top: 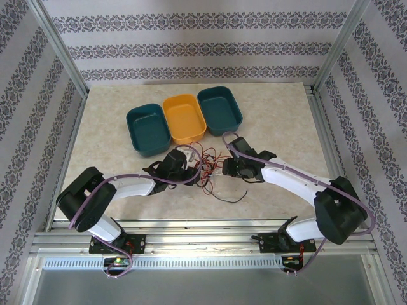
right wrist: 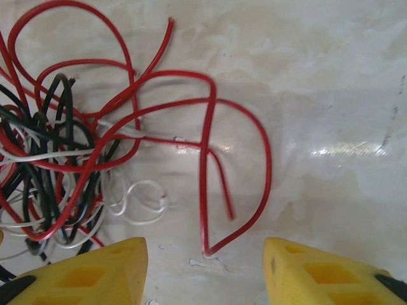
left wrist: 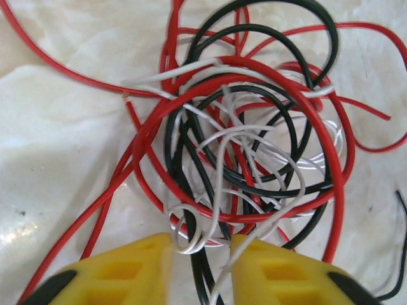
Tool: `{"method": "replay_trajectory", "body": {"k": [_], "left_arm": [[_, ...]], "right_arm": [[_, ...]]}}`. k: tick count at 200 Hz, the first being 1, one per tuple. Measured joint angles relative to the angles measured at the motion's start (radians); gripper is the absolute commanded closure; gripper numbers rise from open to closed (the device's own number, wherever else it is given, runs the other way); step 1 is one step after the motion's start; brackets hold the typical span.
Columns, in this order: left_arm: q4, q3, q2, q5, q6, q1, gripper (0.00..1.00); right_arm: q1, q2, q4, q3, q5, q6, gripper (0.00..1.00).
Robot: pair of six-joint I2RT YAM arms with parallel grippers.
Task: Untangle the cables
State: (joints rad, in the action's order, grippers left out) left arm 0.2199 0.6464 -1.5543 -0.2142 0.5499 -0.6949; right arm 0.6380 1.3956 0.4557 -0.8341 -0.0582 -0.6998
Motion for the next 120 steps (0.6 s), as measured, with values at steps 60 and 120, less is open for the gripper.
{"method": "replay_trajectory", "body": {"k": [60,120], "left_arm": [[-0.001,0.000,0.016,-0.001,0.008,0.000,0.99],[-0.005,-0.013,0.096,0.028,0.008,0.000,1.00]], "right_arm": [[0.002,0.004,-0.003,0.009,-0.014,-0.012,0.57],[0.002,0.041,-0.029,0.008,-0.040,-0.012,0.65]]}}
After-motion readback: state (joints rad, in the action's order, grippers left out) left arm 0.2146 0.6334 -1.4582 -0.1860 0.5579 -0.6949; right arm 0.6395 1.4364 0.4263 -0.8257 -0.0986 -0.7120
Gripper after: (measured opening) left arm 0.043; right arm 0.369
